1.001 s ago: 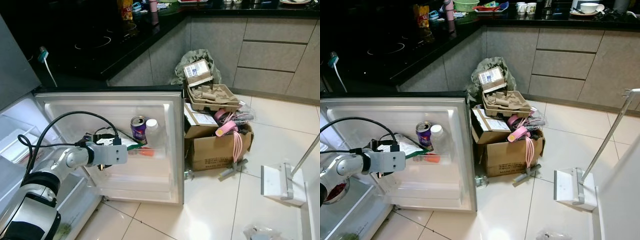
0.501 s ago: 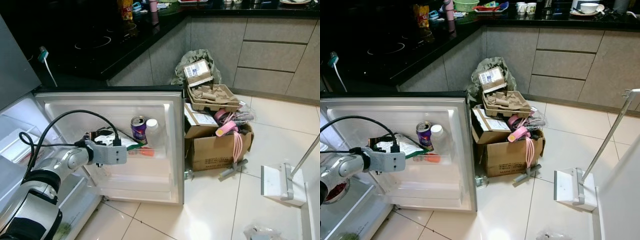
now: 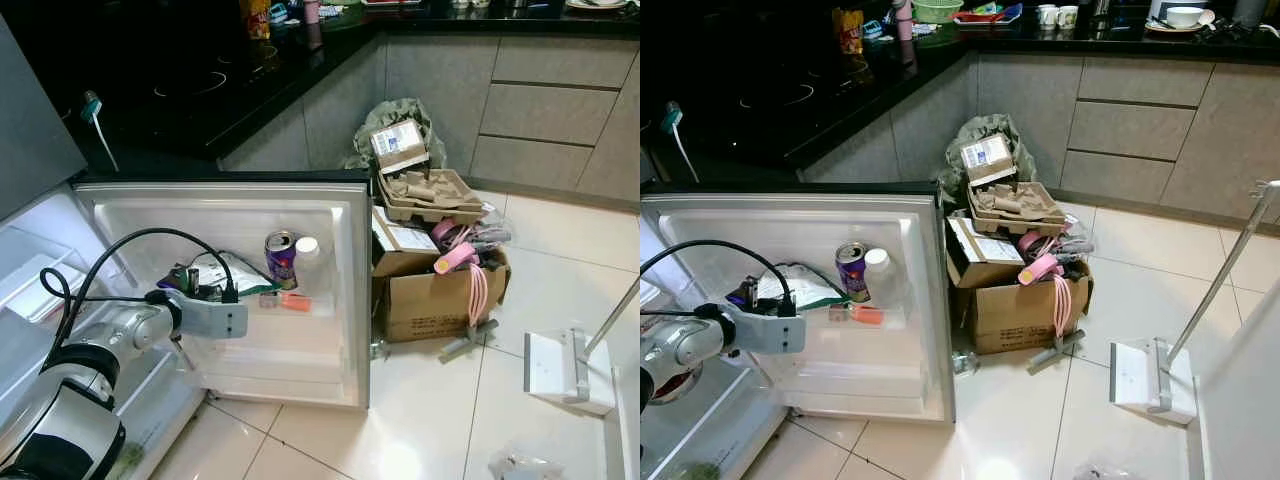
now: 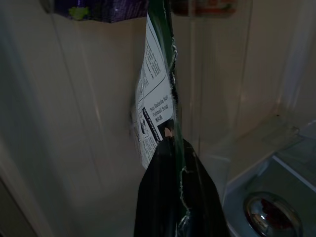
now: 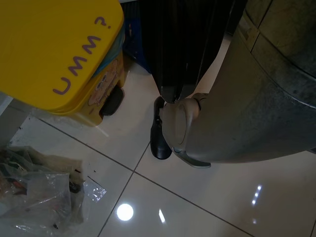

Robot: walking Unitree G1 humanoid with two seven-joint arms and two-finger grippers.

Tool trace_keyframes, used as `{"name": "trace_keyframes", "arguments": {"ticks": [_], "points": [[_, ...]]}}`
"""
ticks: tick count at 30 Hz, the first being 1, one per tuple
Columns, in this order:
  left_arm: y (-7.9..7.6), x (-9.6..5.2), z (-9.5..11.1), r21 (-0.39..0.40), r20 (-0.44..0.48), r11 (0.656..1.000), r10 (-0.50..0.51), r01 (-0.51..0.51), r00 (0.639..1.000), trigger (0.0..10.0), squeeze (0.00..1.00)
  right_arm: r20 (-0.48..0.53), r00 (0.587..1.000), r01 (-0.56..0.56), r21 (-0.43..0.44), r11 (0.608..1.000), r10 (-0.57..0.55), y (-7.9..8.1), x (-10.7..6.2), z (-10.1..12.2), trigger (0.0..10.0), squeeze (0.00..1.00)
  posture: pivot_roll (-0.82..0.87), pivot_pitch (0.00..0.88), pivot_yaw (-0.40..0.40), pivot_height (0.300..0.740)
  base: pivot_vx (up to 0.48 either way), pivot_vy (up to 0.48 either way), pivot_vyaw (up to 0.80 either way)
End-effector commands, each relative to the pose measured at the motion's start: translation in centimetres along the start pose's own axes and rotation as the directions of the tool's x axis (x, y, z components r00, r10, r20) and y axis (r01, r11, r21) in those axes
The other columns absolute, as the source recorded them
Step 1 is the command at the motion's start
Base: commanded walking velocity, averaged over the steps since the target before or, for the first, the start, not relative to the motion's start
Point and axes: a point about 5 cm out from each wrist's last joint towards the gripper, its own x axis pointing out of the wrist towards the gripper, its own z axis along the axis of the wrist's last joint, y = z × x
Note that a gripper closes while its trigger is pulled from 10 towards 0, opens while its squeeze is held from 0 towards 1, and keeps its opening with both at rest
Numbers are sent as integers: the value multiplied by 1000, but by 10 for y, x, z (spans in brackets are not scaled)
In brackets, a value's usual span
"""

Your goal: Restocking fridge

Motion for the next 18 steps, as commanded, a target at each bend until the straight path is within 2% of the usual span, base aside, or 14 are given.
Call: {"name": "trace_keyframes", "arguments": {"ticks": [1,5,7,8,9,10,11,15,18], "points": [[7,3,4,10,12,999,31,-32,999,0,0,-45,998,-48,-22,999,47,11,1,-11,10000,0,-73,0,53,740,0,0,0],[17,2,4,-20,18,996,89,-89,996,0,0,-46,998,-49,-22,999,48,12,1,-11,10000,0,-75,0,55,740,0,0,0],[29,0,4,-80,32,986,149,-146,988,39,0,-46,998,-51,-20,998,50,12,1,-11,10000,0,-73,0,54,740,0,0,0],[35,-1,4,-119,42,977,181,-175,983,941,0,-48,998,-52,-20,998,51,12,1,-12,10000,0,-72,0,53,740,0,0,0],[35,-1,4,-119,42,977,181,-175,983,941,0,-48,998,-52,-20,998,51,12,1,-12,10000,0,-72,0,53,740,0,0,0],[45,-3,4,-172,57,963,219,-206,974,1922,0,-49,997,-53,-20,998,52,12,1,-12,10000,0,-72,0,52,740,0,0,0],[45,-3,4,-172,57,963,219,-206,974,1922,0,-49,997,-53,-20,998,52,12,1,-12,10000,0,-72,0,52,740,0,0,0],[59,-6,7,-277,99,930,277,-241,956,3137,0,-50,997,-54,-21,998,52,12,1,-12,10000,0,-71,0,53,740,0,0,0],[62,-7,8,-308,109,919,291,-246,951,3725,0,-50,997,-53,-22,998,52,12,1,-12,10000,0,-71,0,53,740,0,0,0]]}}
